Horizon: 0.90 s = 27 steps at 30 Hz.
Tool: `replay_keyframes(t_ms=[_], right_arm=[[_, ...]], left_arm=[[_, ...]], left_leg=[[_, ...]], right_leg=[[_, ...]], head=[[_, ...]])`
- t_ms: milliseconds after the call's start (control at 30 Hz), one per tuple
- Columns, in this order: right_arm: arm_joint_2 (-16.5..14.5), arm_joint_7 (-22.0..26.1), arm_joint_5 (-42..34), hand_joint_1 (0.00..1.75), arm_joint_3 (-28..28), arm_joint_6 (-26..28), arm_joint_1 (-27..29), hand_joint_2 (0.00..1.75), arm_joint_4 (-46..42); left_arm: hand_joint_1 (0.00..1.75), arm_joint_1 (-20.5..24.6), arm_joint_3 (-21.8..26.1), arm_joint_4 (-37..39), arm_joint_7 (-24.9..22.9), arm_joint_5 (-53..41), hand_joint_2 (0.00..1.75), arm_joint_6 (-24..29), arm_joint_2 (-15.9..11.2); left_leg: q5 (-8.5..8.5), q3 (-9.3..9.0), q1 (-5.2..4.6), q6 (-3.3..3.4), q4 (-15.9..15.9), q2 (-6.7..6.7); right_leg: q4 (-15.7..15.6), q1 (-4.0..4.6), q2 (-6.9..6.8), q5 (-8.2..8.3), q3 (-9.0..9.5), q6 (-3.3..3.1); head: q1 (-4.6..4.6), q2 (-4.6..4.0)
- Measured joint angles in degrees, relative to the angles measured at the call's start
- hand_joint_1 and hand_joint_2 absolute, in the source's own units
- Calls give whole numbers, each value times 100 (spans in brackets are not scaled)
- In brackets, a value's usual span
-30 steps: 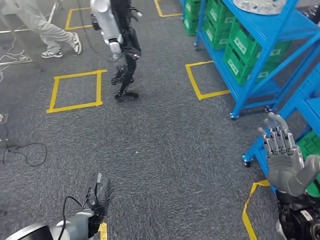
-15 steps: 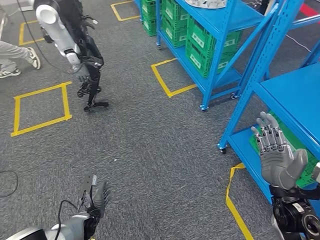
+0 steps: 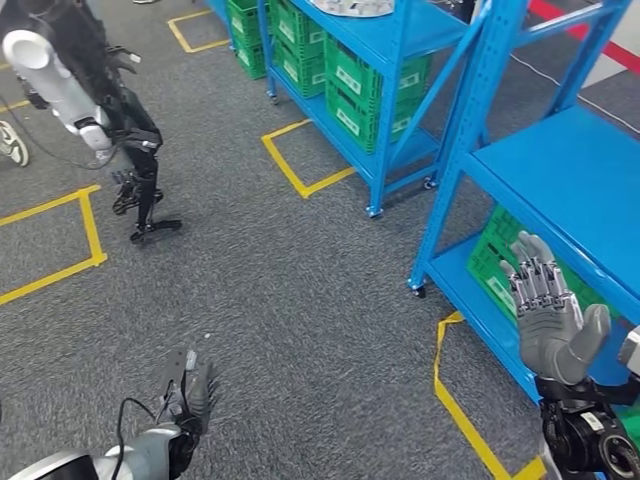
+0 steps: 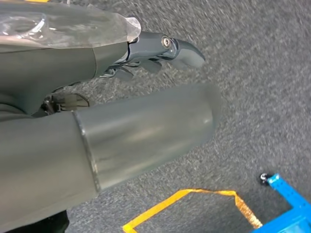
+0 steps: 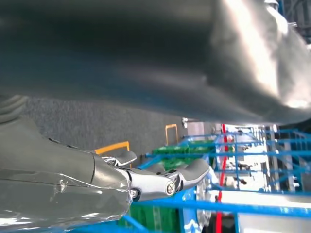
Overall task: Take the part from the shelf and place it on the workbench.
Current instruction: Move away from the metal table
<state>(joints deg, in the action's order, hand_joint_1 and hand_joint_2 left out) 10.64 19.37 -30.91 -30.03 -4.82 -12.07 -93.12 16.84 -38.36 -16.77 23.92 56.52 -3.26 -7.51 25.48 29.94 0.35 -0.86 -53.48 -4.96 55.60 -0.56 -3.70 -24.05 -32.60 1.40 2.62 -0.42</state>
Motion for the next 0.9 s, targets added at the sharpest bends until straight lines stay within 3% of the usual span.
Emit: replay_keyframes(t_ms=[67,133,167,233,267,300,333,367,433,467,533,600,733,767,833,867,900], right_arm=[[-2,2,21,0,-1,-14,18,0,6],[-13,4,40,0,2,-25,22,0,7],[-21,3,46,0,2,-30,17,0,7],[-35,-5,57,0,2,-44,13,0,11],[-39,-11,64,0,1,-54,21,0,16],[-43,-19,70,0,1,-63,29,0,22],[-46,-26,74,0,1,-69,35,0,27],[-48,-31,75,0,1,-72,38,0,30],[-52,-34,81,0,3,-74,35,0,32],[-57,-35,85,0,3,-75,35,0,33],[-66,-40,92,0,7,-75,37,0,34],[-67,-43,93,0,10,-75,42,0,35],[-67,-43,94,0,16,-75,46,0,35],[-68,-42,95,0,22,-76,42,0,35],[-69,-43,98,0,36,-75,54,0,38],[-69,-43,100,0,39,-74,60,0,40],[-69,-44,101,0,40,-74,69,0,43]], left_arm=[[0,-2,1,-1,15,7,0,0,-4],[0,0,2,-2,26,8,0,0,1],[0,-1,3,-2,29,7,0,0,1],[0,-24,3,-1,32,4,0,2,-3],[0,-45,3,0,31,3,0,5,-6],[0,-64,3,1,31,3,0,10,-8],[0,-75,3,1,30,3,0,14,-9],[0,-79,3,1,30,3,0,17,-9],[0,-71,3,1,30,2,0,17,-17],[0,-65,3,1,30,0,0,17,-27],[0,-53,3,1,30,-3,0,18,-37],[0,-44,4,1,29,-2,0,19,-33],[0,-38,5,0,30,-1,0,21,-26],[0,-32,5,-1,30,-1,0,21,-18],[0,-38,5,-2,30,-3,0,20,-3],[0,-44,5,-2,30,-2,0,20,-2],[0,-52,5,-2,30,-2,0,20,0]], left_leg=[[20,-12,2,-53,-4,-105],[161,27,36,-110,-167,17],[317,136,48,-128,-423,158],[695,545,53,-121,-1254,405],[815,753,52,-111,-1632,444],[830,888,51,-96,-1841,460],[726,909,47,-72,-1805,469],[529,815,42,-42,-1542,493],[102,439,34,29,-676,697],[-18,290,32,46,-342,792],[-58,176,17,64,-78,862],[-57,174,-3,68,-76,800],[-74,163,10,88,-48,754],[-90,144,17,116,-11,679],[-110,102,30,169,59,417],[-100,85,22,174,66,294],[-83,72,24,159,61,196]], right_leg=[[-16,28,120,6,5,-99],[-39,28,247,26,15,-179],[-51,21,304,38,21,-216],[-53,28,428,49,7,-266],[-53,37,503,53,0,-280],[-53,47,584,57,-3,-289],[-52,54,666,61,-4,-292],[-52,58,747,65,-1,-292],[-45,66,891,69,-1,-280],[-40,67,956,74,-9,-264],[-37,54,1075,86,-42,-207],[-51,25,1139,98,-58,-164],[-56,25,1169,102,-79,-139],[160,33,1011,-30,-186,-111],[1104,12,639,-458,-633,-18],[1454,-15,431,-594,-774,24],[1451,-47,378,-534,-757,55]], head=[[26,0],[43,0],[57,0],[85,0],[96,0],[102,0],[108,0],[111,0],[111,0],[108,0],[105,0],[110,0],[110,0],[89,0],[37,0],[14,0],[10,0]])
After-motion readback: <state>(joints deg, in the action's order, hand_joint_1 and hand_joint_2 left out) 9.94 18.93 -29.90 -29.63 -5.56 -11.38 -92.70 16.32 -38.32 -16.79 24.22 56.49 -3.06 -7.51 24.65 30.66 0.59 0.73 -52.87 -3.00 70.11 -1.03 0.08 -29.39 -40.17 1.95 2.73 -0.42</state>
